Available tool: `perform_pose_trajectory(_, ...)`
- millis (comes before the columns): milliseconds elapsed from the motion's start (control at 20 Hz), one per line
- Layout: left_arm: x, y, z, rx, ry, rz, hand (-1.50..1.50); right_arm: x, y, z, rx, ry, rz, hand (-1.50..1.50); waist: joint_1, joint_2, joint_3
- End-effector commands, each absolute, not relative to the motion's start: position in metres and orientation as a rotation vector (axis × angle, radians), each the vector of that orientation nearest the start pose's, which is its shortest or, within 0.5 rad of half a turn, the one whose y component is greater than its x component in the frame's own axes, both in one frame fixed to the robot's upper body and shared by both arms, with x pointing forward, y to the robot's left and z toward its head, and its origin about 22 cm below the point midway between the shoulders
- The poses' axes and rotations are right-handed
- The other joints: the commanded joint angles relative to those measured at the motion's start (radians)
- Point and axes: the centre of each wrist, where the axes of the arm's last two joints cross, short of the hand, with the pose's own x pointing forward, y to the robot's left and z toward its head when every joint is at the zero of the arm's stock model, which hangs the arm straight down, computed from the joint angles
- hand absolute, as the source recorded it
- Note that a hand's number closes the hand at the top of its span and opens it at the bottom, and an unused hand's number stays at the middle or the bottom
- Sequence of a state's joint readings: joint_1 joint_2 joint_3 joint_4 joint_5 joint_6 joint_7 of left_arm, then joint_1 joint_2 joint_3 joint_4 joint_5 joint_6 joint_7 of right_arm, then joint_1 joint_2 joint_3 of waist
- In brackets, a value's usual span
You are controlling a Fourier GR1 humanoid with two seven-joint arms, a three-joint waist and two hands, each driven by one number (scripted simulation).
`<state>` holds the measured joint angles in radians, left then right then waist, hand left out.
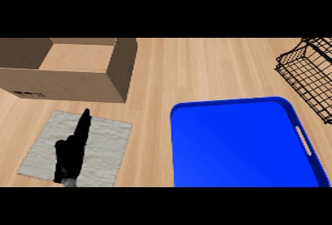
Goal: Pick the squash from the tray and place it in the tiered basket
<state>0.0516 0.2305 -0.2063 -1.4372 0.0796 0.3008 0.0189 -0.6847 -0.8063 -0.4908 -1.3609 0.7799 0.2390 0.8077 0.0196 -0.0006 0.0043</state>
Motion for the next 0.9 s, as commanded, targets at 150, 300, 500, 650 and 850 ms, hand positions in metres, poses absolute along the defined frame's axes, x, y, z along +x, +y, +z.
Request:
perform_pose_trajectory(150, 0.215, 0.248, -0.060, 0.237, -1.297, -0.040, 0.00, 0.346, -0.435, 0.269, -1.429, -0.923, 0.059, 1.50, 0.002, 0.008, -0.004)
perform_pose_trajectory(300, 0.208, 0.248, -0.058, 0.234, -1.319, -0.047, 0.00, 0.361, -0.443, 0.239, -1.446, -0.854, 0.040, 1.50, 0.017, 0.012, -0.004)
perform_pose_trajectory(500, 0.218, 0.247, -0.043, 0.232, -1.316, -0.053, 0.00, 0.369, -0.463, 0.254, -1.422, -0.846, -0.018, 1.50, 0.008, 0.008, -0.004)
perform_pose_trajectory(650, 0.206, 0.245, -0.058, 0.233, -1.315, -0.033, 0.00, 0.365, -0.471, 0.231, -1.378, -0.897, -0.057, 1.50, -0.002, 0.006, -0.004)
perform_pose_trajectory(850, 0.219, 0.252, -0.049, 0.242, -1.316, -0.018, 0.00, 0.377, -0.458, 0.204, -1.175, -0.976, -0.243, -1.50, -0.003, 0.007, -0.003)
